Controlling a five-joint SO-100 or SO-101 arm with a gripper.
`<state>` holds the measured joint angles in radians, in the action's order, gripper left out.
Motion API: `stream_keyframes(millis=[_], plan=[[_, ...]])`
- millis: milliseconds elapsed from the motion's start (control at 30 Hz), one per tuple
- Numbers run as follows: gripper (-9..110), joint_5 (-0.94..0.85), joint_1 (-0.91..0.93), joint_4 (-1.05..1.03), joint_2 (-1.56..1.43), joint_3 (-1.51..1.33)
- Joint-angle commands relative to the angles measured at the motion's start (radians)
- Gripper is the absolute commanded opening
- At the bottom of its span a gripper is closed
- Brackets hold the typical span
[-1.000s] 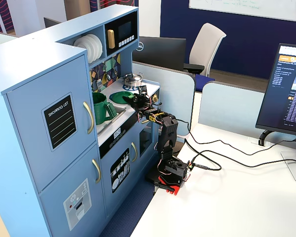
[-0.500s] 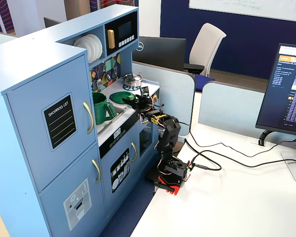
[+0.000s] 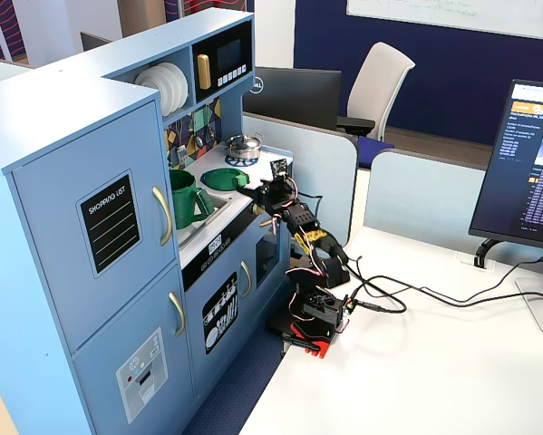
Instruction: Take off the lid from the green recipient and place it on the counter
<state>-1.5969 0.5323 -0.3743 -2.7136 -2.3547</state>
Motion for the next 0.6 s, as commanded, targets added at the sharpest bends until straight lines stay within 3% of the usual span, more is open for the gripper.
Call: stream_keyframes(millis=[0,233,567], plan=[[22,-0.021,-0.103,-0.380,-0.147,0.064],[15,-0.031,-0.272,-0.772,-0.164,0.025],[13,0.109,-0.466,-0.756,-0.299,-0.439]])
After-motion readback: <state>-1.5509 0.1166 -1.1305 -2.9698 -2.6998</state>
